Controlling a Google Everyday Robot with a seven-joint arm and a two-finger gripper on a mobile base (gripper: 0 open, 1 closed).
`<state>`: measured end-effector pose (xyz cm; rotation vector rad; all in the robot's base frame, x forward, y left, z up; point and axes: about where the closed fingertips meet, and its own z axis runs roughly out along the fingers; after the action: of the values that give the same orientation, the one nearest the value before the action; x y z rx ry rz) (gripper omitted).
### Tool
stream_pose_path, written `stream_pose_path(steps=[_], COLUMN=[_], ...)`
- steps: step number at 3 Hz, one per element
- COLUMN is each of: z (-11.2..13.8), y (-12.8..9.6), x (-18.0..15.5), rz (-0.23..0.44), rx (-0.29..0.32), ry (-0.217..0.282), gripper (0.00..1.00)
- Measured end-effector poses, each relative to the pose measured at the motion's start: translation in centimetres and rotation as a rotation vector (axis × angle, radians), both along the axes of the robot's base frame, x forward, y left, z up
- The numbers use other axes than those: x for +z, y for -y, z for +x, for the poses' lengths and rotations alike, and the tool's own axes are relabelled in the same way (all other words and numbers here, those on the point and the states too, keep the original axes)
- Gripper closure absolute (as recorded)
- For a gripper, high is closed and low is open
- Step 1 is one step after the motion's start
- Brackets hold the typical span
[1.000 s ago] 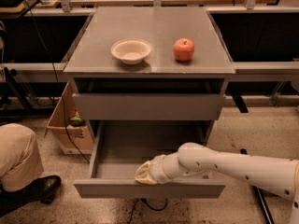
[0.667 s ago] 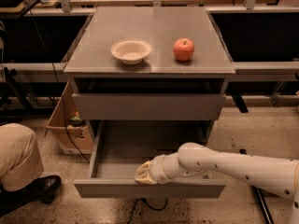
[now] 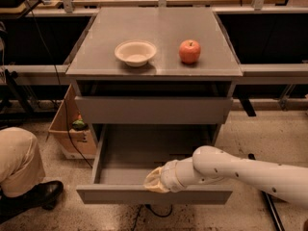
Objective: Close middle drawer
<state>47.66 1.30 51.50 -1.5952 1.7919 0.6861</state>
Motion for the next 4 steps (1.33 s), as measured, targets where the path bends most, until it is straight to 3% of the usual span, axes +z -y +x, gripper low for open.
stream_pose_path(steps=[1,2,4], z=[-5.2,-5.3,-4.6], y=[0.9,0.8,2.1], x=[-3.2,-3.3,-6.4], rz=[-0.001,-0.008,0.007], rx=[-0.006,-0.008,-0.089], ry=[-0.055,-0.055,-0.034], gripper=[1.00,1.00,1.00])
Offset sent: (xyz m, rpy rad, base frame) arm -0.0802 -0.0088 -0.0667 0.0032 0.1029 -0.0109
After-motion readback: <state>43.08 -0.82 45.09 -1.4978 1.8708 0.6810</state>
